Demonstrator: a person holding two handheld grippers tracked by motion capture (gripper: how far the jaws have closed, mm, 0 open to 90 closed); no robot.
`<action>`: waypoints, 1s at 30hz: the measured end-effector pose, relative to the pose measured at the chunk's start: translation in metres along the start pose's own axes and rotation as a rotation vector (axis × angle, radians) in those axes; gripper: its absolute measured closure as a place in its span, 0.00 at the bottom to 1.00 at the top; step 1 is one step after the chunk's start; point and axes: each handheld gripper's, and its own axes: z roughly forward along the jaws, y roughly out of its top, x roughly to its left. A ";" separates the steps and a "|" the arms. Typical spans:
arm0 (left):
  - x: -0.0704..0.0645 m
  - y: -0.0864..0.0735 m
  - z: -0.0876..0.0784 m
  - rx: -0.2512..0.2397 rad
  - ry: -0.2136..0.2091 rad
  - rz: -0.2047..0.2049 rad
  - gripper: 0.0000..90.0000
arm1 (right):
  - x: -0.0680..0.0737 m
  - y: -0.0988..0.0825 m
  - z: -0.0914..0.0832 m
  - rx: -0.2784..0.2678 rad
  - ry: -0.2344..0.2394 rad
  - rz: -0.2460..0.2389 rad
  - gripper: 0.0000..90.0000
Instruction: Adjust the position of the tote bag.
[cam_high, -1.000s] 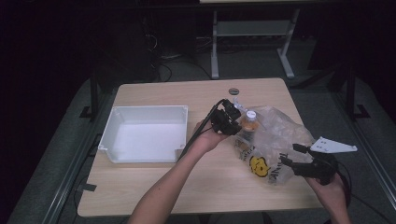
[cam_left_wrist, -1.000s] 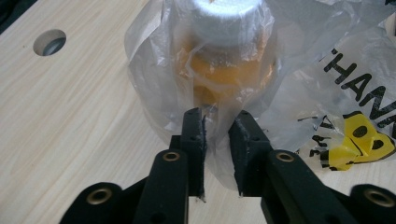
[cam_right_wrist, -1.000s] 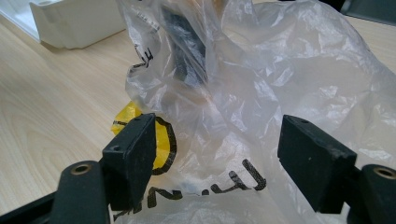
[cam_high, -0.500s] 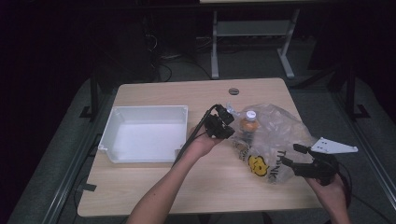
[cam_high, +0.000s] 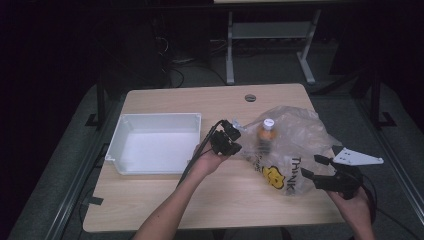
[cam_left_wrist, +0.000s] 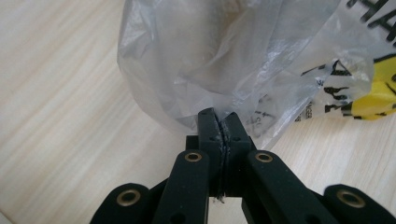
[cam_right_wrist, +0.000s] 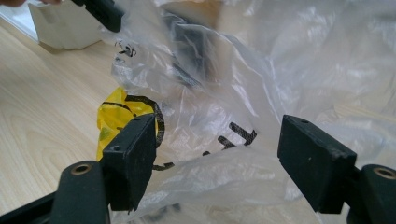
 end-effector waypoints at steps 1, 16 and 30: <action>0.000 -0.002 0.002 0.004 -0.002 -0.003 0.99 | 0.000 0.000 0.000 0.002 0.000 0.001 0.31; -0.003 -0.027 0.019 0.075 -0.030 -0.022 0.99 | 0.001 -0.001 0.003 0.015 0.009 -0.004 0.31; -0.004 -0.041 0.030 0.128 -0.060 -0.013 0.98 | 0.000 -0.001 0.004 0.021 0.010 -0.005 0.31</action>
